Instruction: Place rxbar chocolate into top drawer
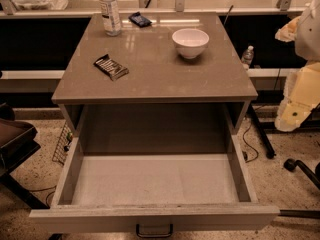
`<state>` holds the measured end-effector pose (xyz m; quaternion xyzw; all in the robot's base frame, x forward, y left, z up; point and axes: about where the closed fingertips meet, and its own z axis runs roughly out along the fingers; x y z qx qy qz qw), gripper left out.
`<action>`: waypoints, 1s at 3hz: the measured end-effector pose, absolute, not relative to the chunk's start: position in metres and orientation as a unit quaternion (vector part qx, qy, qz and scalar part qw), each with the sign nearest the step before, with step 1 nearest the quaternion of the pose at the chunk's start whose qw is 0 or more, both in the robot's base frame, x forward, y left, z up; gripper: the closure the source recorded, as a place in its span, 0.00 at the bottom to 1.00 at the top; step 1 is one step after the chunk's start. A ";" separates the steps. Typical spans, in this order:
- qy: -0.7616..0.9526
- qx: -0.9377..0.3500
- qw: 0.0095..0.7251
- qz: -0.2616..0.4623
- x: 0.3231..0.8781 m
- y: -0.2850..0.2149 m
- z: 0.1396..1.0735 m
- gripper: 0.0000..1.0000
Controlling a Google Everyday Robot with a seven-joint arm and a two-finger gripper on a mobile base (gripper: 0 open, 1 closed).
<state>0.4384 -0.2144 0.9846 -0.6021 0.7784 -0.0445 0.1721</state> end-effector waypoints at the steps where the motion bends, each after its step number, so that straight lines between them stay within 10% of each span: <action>1: 0.778 -0.602 0.172 -0.044 0.438 -0.214 0.985 0.00; 3: 0.774 -0.588 0.237 0.001 0.467 -0.189 0.970 0.00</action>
Offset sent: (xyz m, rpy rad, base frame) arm 0.0135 0.0079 -0.0077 0.0872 -0.0141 -0.0148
